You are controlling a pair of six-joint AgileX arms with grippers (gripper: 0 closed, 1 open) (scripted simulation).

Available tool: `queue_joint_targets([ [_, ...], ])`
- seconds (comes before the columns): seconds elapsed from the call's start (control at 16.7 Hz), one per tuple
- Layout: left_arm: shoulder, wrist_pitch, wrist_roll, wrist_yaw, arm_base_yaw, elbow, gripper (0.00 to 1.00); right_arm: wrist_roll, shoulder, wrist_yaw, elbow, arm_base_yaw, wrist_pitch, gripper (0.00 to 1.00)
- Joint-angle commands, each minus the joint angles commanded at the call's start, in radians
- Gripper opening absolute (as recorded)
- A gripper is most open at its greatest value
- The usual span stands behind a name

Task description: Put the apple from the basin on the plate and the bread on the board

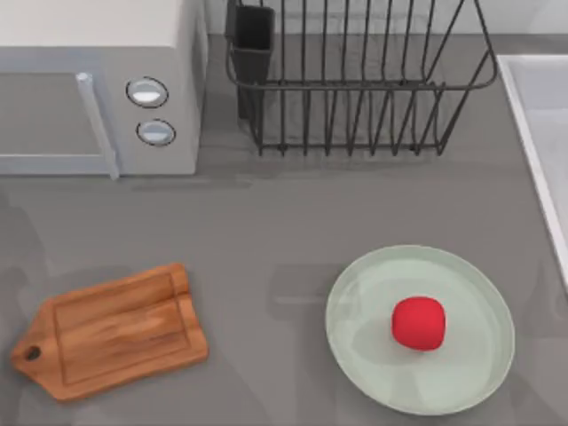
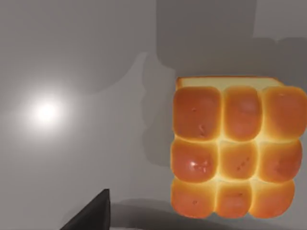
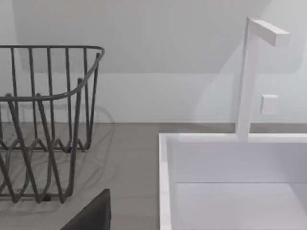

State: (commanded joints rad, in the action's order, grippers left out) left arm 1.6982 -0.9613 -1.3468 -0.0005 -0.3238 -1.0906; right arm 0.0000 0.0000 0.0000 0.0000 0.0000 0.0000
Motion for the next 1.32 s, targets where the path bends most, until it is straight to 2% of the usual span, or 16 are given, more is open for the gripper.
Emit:
queue_joint_targets([
  [0.42,0.008,0.019,0.003,0.0,0.003,0.015,1.0,0.0,0.0,0.0,0.0,0.0,0.0,1.0],
  [0.84,0.125,0.268,-0.003,0.0,-0.001,0.138,1.0,0.0,0.0,0.0,0.0,0.0,0.0,1.0],
  [1.14,0.137,0.286,-0.004,0.0,-0.002,0.149,1.0,0.0,0.0,0.0,0.0,0.0,0.0,1.0],
  [1.32,0.137,0.286,-0.004,0.0,-0.002,0.149,0.77,0.0,0.0,0.0,0.0,0.0,0.0,1.0],
])
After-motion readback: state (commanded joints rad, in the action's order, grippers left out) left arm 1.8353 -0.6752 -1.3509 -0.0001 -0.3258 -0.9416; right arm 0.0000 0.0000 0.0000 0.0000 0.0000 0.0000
